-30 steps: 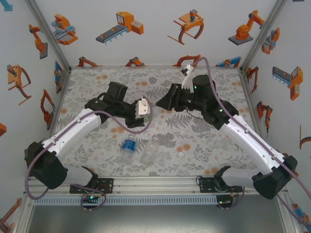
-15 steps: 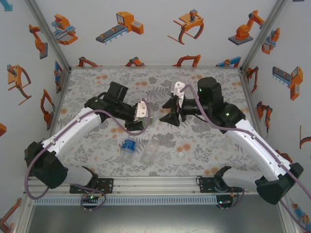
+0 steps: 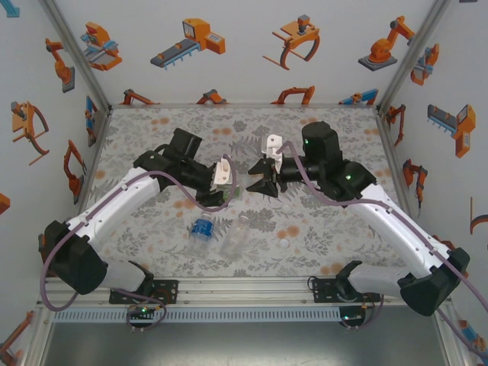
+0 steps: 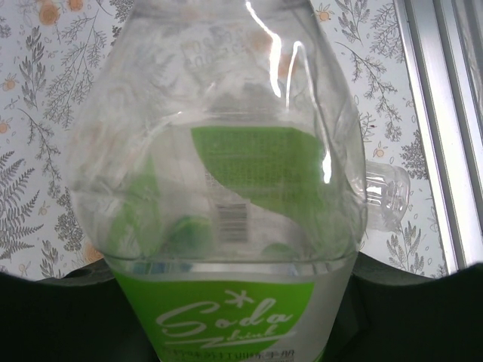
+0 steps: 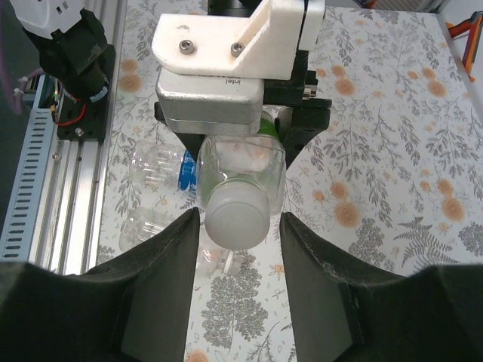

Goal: Screw on the bottle caps

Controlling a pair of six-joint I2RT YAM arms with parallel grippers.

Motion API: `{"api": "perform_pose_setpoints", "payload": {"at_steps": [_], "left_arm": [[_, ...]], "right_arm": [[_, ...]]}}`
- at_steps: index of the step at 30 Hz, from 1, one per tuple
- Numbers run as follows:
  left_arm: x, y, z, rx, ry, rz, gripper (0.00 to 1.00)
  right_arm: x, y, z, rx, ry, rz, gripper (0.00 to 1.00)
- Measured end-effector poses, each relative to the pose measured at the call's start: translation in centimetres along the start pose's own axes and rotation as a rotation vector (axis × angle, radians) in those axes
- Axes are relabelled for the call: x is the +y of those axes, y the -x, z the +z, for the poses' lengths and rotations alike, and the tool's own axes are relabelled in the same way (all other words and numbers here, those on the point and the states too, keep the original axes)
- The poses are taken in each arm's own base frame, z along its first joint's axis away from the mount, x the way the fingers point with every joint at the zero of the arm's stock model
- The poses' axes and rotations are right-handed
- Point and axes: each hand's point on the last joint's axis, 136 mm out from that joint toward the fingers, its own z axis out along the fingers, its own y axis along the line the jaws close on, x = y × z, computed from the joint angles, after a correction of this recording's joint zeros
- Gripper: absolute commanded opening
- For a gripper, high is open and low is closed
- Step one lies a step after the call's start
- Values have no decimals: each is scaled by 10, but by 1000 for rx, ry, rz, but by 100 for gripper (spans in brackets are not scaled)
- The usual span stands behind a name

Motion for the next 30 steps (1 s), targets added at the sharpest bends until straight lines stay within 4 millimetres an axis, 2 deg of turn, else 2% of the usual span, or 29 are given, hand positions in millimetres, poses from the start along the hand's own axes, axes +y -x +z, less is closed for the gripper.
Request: {"api": "perform_pose_setpoints", "payload": {"at_steps": [5, 11, 14, 19, 24, 28, 30], "left_arm": [[0, 0, 0, 1, 1, 1, 0], [-1, -1, 0, 5, -4, -4, 0], [0, -4, 0, 17, 0, -13, 0], [5, -10, 0, 47, 21, -43, 0], [20, -14, -3, 68, 90, -63, 0], [33, -12, -3, 68, 140, -54, 0], [37, -10, -4, 61, 158, -46, 0]], "right_arm": [[-1, -3, 2, 4, 4, 2, 33], [-2, -3, 4, 4, -1, 9, 0], [-8, -6, 5, 0, -39, 89, 0], [-27, -16, 3, -39, -184, 407, 0], [-50, -36, -3, -91, -355, 913, 0], [-59, -44, -8, -82, -446, 1206, 0], [-62, -43, -11, -87, -477, 1289, 0]]}}
